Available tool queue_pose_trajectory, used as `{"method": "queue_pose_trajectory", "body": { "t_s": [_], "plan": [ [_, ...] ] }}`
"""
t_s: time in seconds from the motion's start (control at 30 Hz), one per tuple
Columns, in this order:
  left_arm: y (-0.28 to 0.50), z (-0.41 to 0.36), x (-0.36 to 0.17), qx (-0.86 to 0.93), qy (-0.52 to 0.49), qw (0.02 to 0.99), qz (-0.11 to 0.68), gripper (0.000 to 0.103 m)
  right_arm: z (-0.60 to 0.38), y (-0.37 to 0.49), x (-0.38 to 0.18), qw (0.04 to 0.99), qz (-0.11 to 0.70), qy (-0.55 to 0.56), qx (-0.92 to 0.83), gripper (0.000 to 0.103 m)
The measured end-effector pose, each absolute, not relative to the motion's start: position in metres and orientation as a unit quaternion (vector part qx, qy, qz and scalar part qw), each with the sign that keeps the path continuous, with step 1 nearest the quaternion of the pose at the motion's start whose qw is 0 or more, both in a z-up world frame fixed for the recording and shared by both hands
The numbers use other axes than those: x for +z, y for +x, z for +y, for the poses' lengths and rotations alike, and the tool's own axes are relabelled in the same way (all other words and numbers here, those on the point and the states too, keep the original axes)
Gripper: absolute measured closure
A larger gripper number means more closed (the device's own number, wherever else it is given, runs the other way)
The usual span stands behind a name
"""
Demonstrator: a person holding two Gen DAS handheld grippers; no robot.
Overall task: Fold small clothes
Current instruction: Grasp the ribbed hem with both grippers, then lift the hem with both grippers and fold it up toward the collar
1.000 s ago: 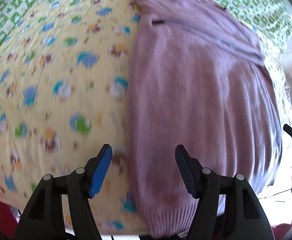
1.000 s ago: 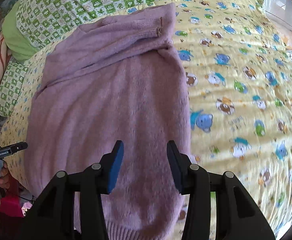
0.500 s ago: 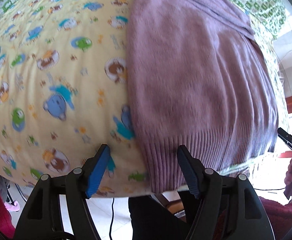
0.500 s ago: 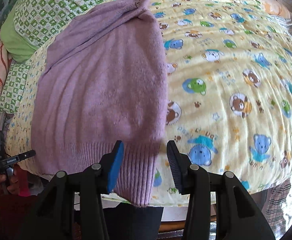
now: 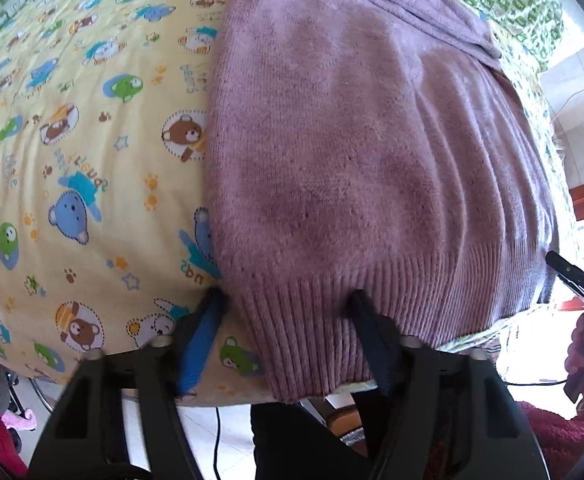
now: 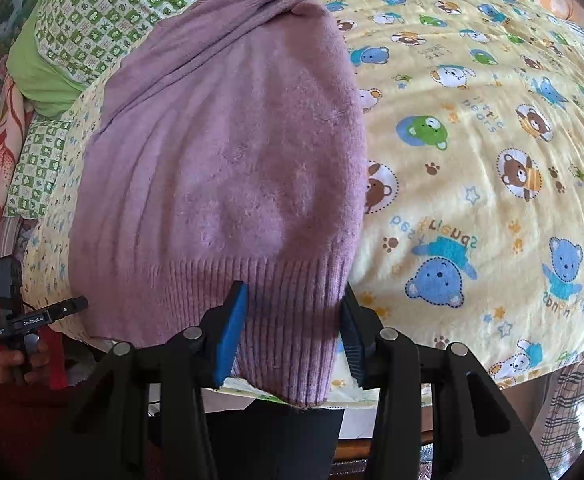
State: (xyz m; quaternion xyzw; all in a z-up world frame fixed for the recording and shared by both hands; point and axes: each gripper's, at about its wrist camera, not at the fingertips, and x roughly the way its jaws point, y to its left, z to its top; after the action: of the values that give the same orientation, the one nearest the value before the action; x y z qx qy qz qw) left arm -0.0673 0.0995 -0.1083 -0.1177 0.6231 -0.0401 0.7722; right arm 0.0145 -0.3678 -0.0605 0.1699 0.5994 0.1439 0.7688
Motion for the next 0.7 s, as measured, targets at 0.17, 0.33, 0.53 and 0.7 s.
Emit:
{"method": "queue_pose_trajectory", "body": {
  "t_s": [0.17,0.33,0.53,0.7],
  "plan": [
    [-0.068,0.101,-0.101,-0.073,-0.142,0.773,0.614,0.095,-0.363,0.016,-0.058,0.771,0.602,0.146,0.149,0.095],
    [-0.075,0.109,-0.086,-0.090,-0.154,0.781,0.598,0.096,-0.377,0.009,-0.043,0.775,0.592,0.148,0.165,0.096],
    [-0.065,0.117,-0.061,-0.096,-0.159,0.800,0.571,0.096,-0.386,0.012,-0.024,0.784,0.561,0.187,0.190,0.096],
    [-0.037,0.125,-0.031,-0.100,-0.171,0.820,0.537,0.096,-0.383,0.030,-0.006,0.798,0.530,0.202,0.202,0.096]
  ]
}}
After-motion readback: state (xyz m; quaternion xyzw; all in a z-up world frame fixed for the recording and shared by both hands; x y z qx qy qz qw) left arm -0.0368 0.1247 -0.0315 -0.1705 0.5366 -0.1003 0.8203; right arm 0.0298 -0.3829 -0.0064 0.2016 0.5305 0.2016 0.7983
